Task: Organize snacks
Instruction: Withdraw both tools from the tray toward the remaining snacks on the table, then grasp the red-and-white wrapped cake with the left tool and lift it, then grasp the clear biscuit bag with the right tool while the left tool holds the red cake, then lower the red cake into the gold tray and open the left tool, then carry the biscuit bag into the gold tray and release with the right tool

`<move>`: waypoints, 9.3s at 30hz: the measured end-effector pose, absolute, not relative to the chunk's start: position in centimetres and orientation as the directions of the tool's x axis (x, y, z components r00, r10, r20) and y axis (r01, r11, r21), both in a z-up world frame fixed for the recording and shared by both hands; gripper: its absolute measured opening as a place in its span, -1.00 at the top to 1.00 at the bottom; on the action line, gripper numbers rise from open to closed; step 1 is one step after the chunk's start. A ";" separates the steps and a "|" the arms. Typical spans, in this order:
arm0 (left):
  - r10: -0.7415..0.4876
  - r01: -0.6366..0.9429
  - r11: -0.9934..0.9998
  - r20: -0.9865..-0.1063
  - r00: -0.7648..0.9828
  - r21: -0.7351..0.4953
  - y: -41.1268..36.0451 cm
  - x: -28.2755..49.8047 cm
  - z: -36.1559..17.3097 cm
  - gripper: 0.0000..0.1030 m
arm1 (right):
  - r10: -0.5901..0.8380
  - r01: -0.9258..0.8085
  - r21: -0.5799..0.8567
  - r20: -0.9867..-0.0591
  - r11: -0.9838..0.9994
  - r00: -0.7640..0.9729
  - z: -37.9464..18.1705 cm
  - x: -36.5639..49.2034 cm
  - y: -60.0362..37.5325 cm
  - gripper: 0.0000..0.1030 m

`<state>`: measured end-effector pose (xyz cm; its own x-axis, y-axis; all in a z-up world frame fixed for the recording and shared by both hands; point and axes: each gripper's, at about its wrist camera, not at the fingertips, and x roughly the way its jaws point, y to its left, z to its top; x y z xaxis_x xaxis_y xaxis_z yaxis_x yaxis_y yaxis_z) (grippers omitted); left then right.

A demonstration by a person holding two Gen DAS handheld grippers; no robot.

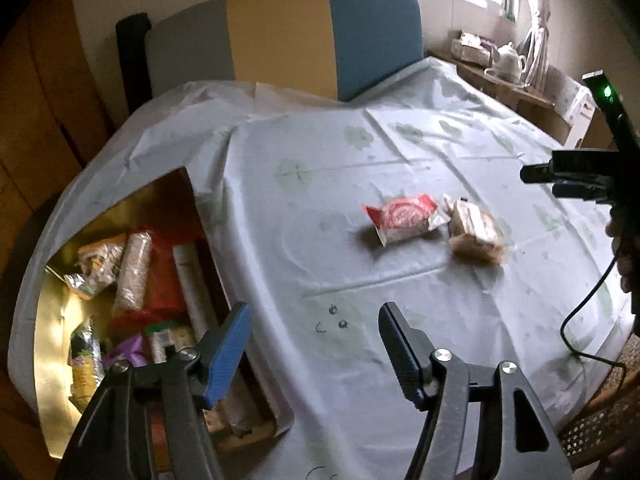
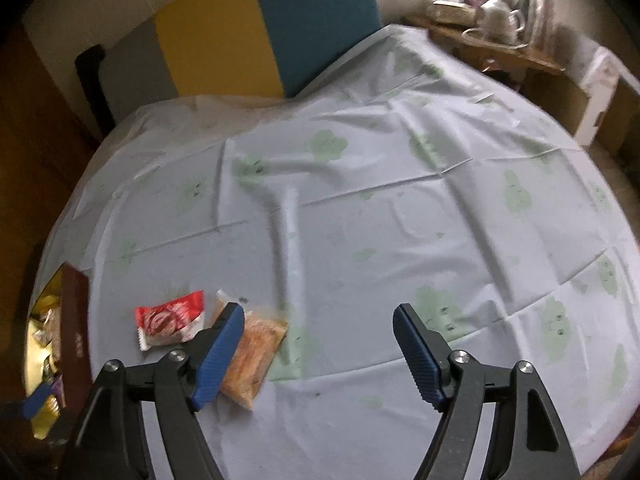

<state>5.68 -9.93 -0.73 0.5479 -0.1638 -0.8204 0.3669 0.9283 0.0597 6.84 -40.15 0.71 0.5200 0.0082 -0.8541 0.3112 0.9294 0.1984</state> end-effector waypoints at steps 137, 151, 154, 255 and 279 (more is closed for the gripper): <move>-0.005 -0.258 0.938 -0.752 0.659 -0.233 16.8 3.0 1.2 0.35 | -0.006 -0.135 -0.057 -0.936 0.989 0.352 -6.4 7.5 -26.3 -0.20; -0.127 -0.170 0.951 -0.827 0.548 -0.259 10.8 6.8 -2.4 0.25 | -0.017 -0.141 -0.071 -0.934 0.988 0.357 -6.3 7.2 -25.9 -0.20; -0.102 -0.169 0.960 -0.836 0.539 -0.226 10.7 6.6 -2.7 0.21 | -0.017 -0.141 -0.071 -0.934 0.987 0.357 -6.3 7.2 -26.0 -0.20; 0.111 -0.208 0.977 -0.717 0.688 -0.049 13.9 1.6 1.3 0.21 | 0.328 -0.567 0.093 -0.886 0.819 0.328 -2.1 5.8 1.2 -0.21; 0.107 -0.187 0.982 -0.711 0.695 -0.036 12.7 1.6 1.8 0.21 | 0.351 -0.521 0.106 -0.848 0.847 0.398 -1.2 5.3 -0.1 0.22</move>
<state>1.61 12.66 1.76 0.6953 0.1067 -0.7107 -0.1872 0.9817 -0.0358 5.25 -0.07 -1.22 0.3976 0.3508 -0.8478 -0.5206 0.8472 0.1064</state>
